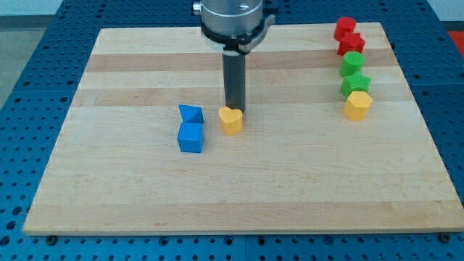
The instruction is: Place the heart horizontally right to the cube
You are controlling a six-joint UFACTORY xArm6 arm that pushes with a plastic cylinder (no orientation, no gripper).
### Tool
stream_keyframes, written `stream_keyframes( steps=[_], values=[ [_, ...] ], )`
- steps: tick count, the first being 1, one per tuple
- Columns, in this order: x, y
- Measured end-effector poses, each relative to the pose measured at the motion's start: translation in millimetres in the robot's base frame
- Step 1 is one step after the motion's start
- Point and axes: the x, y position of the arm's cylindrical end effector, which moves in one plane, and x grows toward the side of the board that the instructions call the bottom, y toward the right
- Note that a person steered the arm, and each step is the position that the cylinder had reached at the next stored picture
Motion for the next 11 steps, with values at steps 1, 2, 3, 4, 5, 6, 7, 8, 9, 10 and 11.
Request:
stream_keyframes(
  steps=[1, 2, 3, 4, 5, 6, 7, 8, 9, 10, 11],
  values=[
    [5, -12],
    [-1, -35],
    [2, -56],
    [26, -60],
    [33, -55],
    [31, -32],
    [31, 2],
    [31, 45],
    [31, 88],
    [31, 120],
    [34, 132]
  ],
)
